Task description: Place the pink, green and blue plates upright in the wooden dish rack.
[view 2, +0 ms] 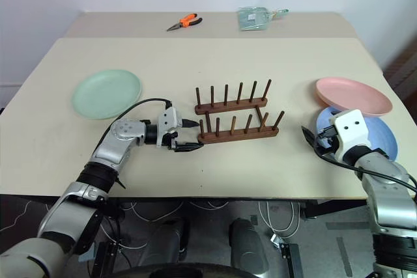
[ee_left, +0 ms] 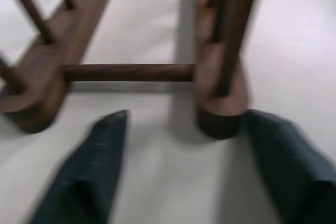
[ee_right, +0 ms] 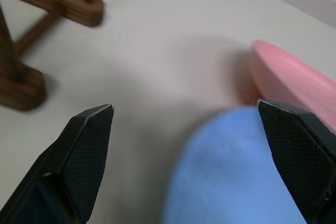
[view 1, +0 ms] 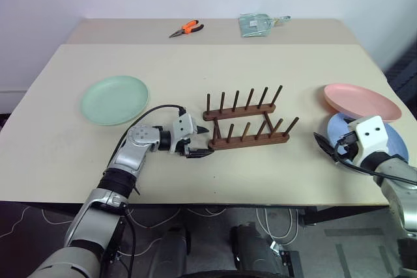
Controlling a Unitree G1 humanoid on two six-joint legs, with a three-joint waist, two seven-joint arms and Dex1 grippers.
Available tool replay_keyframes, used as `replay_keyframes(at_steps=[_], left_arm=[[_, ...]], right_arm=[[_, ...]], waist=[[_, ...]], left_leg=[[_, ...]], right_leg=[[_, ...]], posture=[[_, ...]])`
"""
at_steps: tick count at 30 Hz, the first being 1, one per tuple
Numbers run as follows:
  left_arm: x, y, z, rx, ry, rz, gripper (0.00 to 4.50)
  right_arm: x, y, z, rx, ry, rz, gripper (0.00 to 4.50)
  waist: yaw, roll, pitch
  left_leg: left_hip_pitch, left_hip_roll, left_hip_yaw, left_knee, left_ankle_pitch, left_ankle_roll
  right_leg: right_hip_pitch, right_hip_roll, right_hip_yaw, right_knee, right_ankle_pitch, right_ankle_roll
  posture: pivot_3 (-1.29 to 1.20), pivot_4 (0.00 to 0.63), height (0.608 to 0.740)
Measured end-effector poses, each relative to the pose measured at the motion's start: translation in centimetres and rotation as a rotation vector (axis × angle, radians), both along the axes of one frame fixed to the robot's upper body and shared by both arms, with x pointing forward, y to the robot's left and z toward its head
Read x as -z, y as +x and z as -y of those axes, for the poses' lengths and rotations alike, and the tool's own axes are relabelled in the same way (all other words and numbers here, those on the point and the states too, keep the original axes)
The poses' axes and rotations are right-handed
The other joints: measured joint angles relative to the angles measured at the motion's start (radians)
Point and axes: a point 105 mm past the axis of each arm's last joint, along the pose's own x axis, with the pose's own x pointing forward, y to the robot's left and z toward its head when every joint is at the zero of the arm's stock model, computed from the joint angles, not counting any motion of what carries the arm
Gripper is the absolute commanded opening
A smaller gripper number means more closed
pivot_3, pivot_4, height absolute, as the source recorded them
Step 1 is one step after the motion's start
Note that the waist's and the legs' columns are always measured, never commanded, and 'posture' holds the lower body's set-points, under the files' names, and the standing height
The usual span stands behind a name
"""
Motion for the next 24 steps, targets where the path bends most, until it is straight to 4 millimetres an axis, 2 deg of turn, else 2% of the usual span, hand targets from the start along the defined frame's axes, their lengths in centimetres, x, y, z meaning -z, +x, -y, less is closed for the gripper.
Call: replay_keyframes(at_steps=[2,3,5,8,10,12,15,17,19,24], left_arm=[[-0.1,-0.1,-1.0,-0.020,0.032,0.009,4.01],[-0.1,-0.3,-1.7,-0.033,0.047,0.009,3.71],[0.0,-1.1,-3.3,-0.060,0.066,-0.024,3.08],[0.4,-3.5,-4.4,-0.052,0.051,-0.123,1.55],[0.5,-4.9,-3.7,-0.016,0.038,-0.163,0.62],[0.7,-5.8,-2.1,0.015,0.021,-0.195,0.62],[1.0,-6.0,0.3,0.012,-0.016,-0.210,0.62],[1.1,-5.6,1.6,-0.018,-0.028,-0.183,0.62],[1.2,-5.0,2.0,-0.056,-0.024,-0.154,0.62],[1.4,-0.2,2.6,-0.330,-0.040,-0.033,0.62]], right_arm=[[0.3,-0.7,0.1,-0.019,0.001,-0.030,3.18],[0.5,-1.1,0.0,-0.036,0.013,-0.048,2.65],[0.7,-2.1,-1.2,-0.119,0.043,-0.096,1.66],[1.4,-3.5,-3.7,-0.248,0.069,-0.183,0.06],[2.1,-3.8,-5.7,-0.324,0.076,-0.230,0.00],[2.9,-3.5,-7.3,-0.363,0.089,-0.249,0.00],[3.7,-2.0,-9.5,-0.378,0.067,-0.228,0.00],[4.5,-1.0,-9.7,-0.341,0.038,-0.225,0.00],[4.9,-0.3,-9.7,-0.312,0.011,-0.215,0.00],[5.5,4.0,-10.8,-0.221,-0.006,-0.138,0.00]], waist=[[-0.007,0.000,0.000],[-0.012,0.000,0.000],[-0.026,0.001,-0.001],[-0.036,0.001,-0.001],[-0.029,0.001,-0.001],[-0.019,0.000,-0.001],[-0.006,-0.001,-0.001],[0.007,-0.001,-0.001],[0.009,-0.002,-0.002],[-0.001,-0.010,-0.009]], left_leg=[[0.002,0.001,0.000,-0.001,0.000,0.000],[0.004,0.001,0.000,-0.002,0.000,0.000],[0.010,0.001,0.002,-0.007,0.000,0.000],[0.012,0.003,0.003,-0.008,0.000,0.000],[0.012,0.003,0.004,-0.007,0.000,0.000],[0.010,0.002,0.005,-0.006,0.000,0.000],[0.010,0.001,0.005,-0.005,0.000,0.000],[0.009,0.001,0.005,-0.005,0.000,0.000],[0.009,0.000,0.005,-0.005,0.000,0.000],[0.019,0.001,0.004,-0.003,0.000,0.000]], right_leg=[[0.001,0.000,0.000,0.000,0.000,0.000],[0.002,0.001,0.000,0.000,0.000,-0.001],[0.005,0.000,0.003,0.000,-0.002,-0.003],[0.005,0.001,0.004,0.001,-0.003,-0.004],[0.005,0.001,0.004,0.001,-0.003,-0.005],[0.005,0.000,0.005,-0.001,-0.003,-0.006],[0.005,-0.001,0.005,-0.002,-0.003,-0.006],[0.005,-0.001,0.005,-0.002,-0.003,-0.005],[0.005,-0.001,0.005,-0.002,-0.003,-0.005],[0.014,0.000,0.005,-0.002,-0.003,-0.004]], posture=[[0.00,0.150,0.740],[0.00,0.150,0.740],[0.00,0.150,0.740],[0.00,0.150,0.740],[0.00,0.150,0.740],[0.00,0.150,0.740],[0.00,0.150,0.740],[0.00,0.150,0.740],[0.00,0.150,0.740],[0.00,0.150,0.740]])
